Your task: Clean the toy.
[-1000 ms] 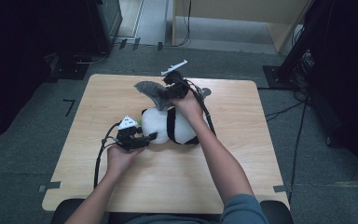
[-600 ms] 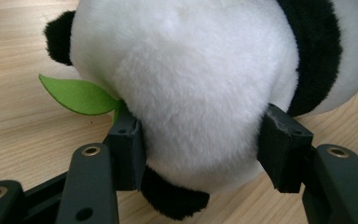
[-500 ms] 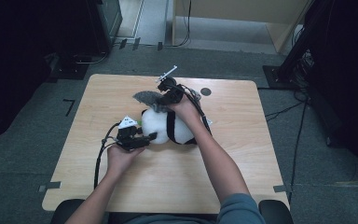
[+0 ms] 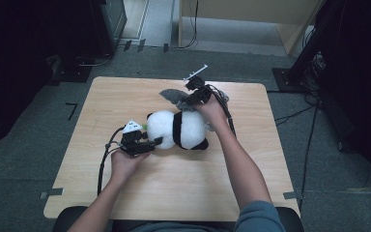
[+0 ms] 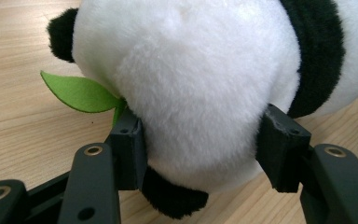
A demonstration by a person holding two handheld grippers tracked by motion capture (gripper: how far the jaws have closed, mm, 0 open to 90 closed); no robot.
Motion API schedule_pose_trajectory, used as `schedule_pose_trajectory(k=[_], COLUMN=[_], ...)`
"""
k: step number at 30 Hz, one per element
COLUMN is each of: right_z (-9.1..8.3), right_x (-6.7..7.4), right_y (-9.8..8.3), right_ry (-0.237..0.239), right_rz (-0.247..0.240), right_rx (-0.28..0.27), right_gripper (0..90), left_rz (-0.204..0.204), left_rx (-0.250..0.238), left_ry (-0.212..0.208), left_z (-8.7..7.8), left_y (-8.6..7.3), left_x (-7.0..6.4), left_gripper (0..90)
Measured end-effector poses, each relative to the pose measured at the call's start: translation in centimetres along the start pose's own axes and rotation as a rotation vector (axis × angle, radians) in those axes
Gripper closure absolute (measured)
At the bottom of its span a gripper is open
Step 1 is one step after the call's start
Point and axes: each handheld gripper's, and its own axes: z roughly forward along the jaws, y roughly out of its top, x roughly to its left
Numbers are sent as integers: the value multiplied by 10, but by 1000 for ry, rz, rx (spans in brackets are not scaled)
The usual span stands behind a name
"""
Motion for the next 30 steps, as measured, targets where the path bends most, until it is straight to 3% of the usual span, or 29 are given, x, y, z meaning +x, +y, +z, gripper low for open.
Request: schedule_pose_trajectory(k=[4, 8, 14, 18, 23, 30], right_z=[-8, -12, -20, -30, -36, -26], right_x=[-14, -29, -37, -33, -18, 9], right_y=[-13, -26, -34, -26, -7, 23], right_ry=[-22, -41, -60, -51, -34, 17], right_rz=[31, 74, 90, 91, 52, 8], right_rx=[-17, 1, -8, -53, -85, -103], right_gripper=[721, 723, 727, 728, 730, 729], left_rz=[-7, -12, -9, -12, -21, -18], left_rx=[-2, -2, -1, -3, 4, 0], left_ry=[-5, -7, -13, -15, -19, -23], left_z=[0, 0, 0, 0, -1, 0], left_y=[0, 0, 0, 0, 0, 1], left_x=[0, 1, 2, 2, 2, 2], left_gripper=[419, 417, 411, 394, 362, 351])
